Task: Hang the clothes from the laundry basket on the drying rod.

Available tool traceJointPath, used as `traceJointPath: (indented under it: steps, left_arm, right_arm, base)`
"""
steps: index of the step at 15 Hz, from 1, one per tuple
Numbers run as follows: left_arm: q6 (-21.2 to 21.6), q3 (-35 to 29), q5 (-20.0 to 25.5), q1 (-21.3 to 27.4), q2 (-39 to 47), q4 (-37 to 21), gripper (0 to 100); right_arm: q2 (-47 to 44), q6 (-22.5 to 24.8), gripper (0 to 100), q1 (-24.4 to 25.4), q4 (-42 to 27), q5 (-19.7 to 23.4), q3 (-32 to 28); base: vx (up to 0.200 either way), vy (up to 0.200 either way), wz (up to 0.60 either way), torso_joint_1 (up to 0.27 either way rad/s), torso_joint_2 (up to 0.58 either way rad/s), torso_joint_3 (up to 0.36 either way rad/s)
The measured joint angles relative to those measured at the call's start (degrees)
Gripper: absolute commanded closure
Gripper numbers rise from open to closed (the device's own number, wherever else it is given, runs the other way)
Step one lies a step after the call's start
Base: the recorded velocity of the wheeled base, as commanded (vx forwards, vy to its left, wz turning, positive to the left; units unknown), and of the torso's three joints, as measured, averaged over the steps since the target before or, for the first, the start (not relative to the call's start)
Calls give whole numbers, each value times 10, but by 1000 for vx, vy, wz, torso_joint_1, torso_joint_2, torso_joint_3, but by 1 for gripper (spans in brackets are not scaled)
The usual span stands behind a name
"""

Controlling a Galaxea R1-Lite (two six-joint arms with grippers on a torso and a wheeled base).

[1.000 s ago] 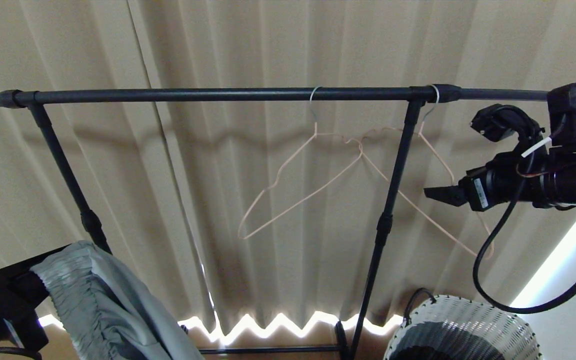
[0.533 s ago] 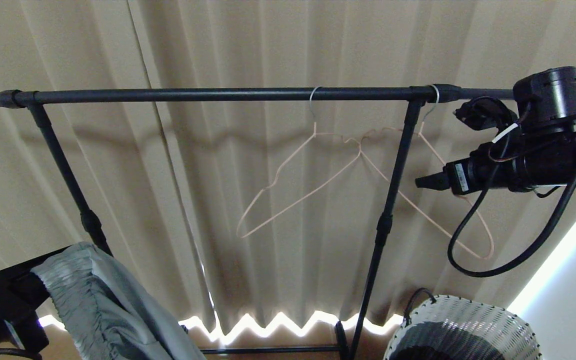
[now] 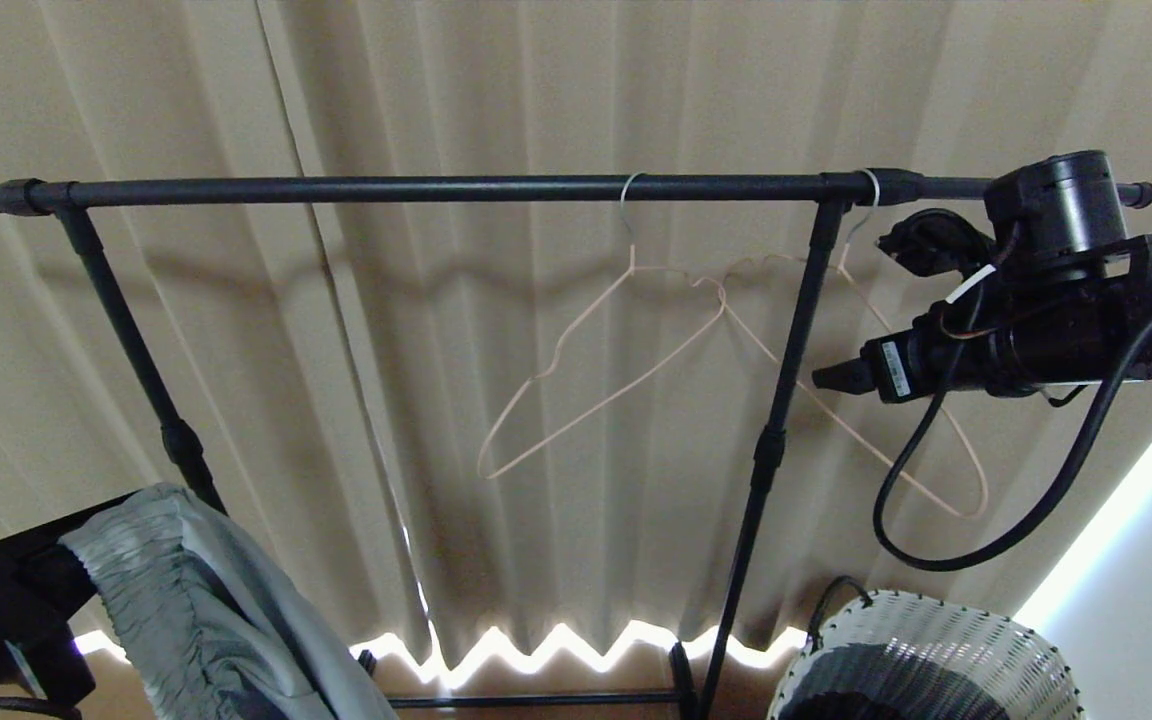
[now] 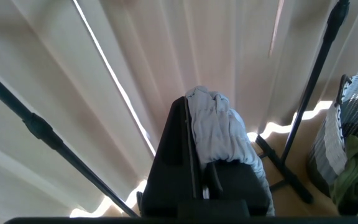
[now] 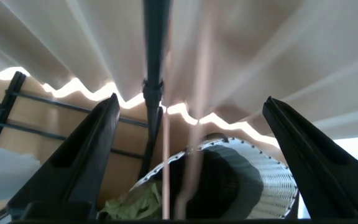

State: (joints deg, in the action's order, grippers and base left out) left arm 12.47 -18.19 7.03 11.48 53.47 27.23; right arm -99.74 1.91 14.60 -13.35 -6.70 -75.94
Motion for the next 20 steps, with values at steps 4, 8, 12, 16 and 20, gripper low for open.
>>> traceJointPath:
  steps: [4, 8, 12, 16, 20]
  left_arm:
    - [0, 0, 0, 0, -1, 0, 100]
    - [0, 0, 0, 0, -1, 0, 100]
    - [0, 0, 0, 0, -1, 0, 100]
    - [0, 0, 0, 0, -1, 0, 100]
    - [1, 1, 0, 0, -1, 0, 100]
  right_arm:
    - [2, -1, 0, 1, 3, -5, 12]
    - [10, -1, 100, 0, 3, -6, 18]
    - [15, -1, 100, 0, 4, -9, 21]
    - [27, -1, 100, 0, 3, -10, 24]
    - [53, -2, 100, -1, 46, -36, 47]
  base:
    - [0, 0, 0, 0, 0, 0]
    - [0, 0, 0, 0, 0, 0]
    - [0, 0, 0, 0, 0, 0]
    - [0, 0, 0, 0, 0, 0]
    - [0, 0, 0, 0, 0, 0]
